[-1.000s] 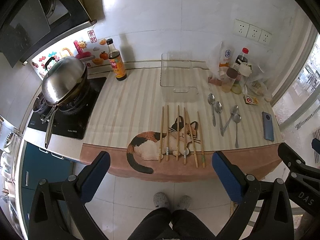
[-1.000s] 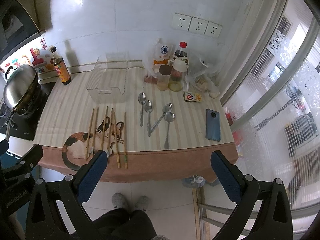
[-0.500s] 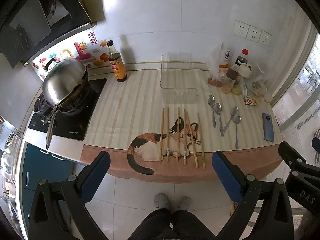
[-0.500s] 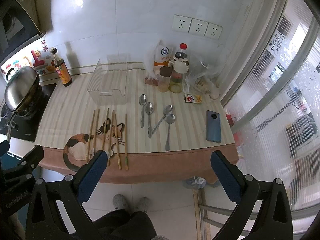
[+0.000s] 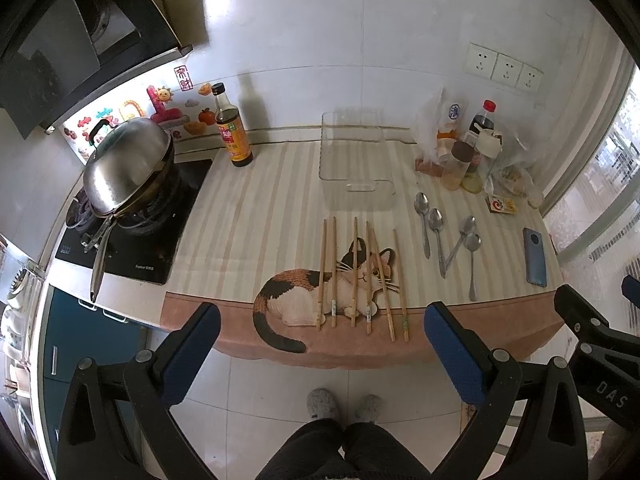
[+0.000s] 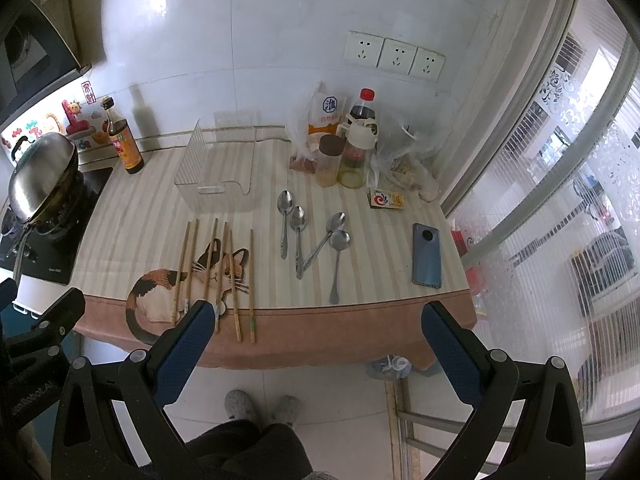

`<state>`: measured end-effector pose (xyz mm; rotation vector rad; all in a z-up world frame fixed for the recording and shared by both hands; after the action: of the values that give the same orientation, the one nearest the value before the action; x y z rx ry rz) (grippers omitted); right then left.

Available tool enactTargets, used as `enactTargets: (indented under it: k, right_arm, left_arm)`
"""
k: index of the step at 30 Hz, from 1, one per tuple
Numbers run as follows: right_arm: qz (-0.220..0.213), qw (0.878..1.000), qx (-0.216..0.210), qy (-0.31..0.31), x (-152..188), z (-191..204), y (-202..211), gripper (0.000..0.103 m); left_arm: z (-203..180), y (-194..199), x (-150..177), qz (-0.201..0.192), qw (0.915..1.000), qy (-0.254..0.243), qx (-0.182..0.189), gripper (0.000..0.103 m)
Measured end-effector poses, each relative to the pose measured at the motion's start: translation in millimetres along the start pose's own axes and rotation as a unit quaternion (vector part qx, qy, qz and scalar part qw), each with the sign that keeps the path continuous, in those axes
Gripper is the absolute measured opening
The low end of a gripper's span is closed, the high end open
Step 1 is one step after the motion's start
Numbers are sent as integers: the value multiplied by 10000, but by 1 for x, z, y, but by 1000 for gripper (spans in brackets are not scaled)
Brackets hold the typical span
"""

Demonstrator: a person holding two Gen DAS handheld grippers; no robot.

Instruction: Organize utensils

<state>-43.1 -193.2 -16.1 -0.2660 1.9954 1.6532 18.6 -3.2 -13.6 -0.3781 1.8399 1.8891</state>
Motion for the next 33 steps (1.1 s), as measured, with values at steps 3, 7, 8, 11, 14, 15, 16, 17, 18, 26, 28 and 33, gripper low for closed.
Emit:
enactTargets:
  k: [3, 7, 8, 11, 14, 15, 16, 17, 18, 26, 28, 33]
  right_arm:
    - [-6, 10000, -4, -10, 0, 0, 0, 103]
    - [-1, 10000, 2, -9, -1, -1, -1, 103]
    - [1, 10000, 1, -9, -1, -1, -1, 103]
    - [4, 10000, 3, -13, -2, -2, -3, 103]
    - [11, 10000, 2, -13, -1, -2, -3, 103]
    - [24, 10000, -8, -15, -2, -3, -4, 103]
    - [30, 10000, -7, -9, -2, -3, -4, 103]
    - [36, 10000, -2, -8, -3, -4, -6, 103]
    - [41, 10000, -6, -6, -3, -5, -6, 103]
    - [51, 10000, -26, 0, -3, -5, -9, 103]
    - [53, 10000, -25, 2, -4, -4, -10, 103]
    - [53, 10000, -40, -4, -3, -3, -12, 103]
  left_arm:
    - [-2, 0, -2, 0, 10000, -8, 6, 103]
    - [-2, 0, -2, 1, 10000, -1, 2, 103]
    - [-2, 0, -2, -2, 10000, -1, -5, 103]
    - [-3, 0, -2, 5, 10000, 4, -1, 103]
    - [-7, -1, -5, 13, 10000, 0, -11, 103]
    - [-7, -1, -5, 16, 10000, 4, -7, 103]
    - [-7, -1, -5, 18, 10000, 6, -2, 103]
    - [-7, -1, -5, 20, 10000, 4, 2, 103]
    - [-7, -1, -5, 14, 10000, 1, -2, 103]
    - [-15, -6, -8, 49, 10000, -1, -27, 103]
    - [-14, -6, -8, 45, 10000, 12, -17, 103]
    - [-8, -9, -5, -5, 10000, 33, -35, 103]
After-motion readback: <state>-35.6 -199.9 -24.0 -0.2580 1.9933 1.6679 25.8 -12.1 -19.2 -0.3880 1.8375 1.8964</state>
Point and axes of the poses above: each gripper's, at about its wrist camera, not at the fingertips, and y roughly against the way its jaws point, z to its left, x to its underside, the point moved 3 cm from there along -y, roughly the way its jaws point, and after that the axes turned 1 degree about -x, right-handed, at the moved point
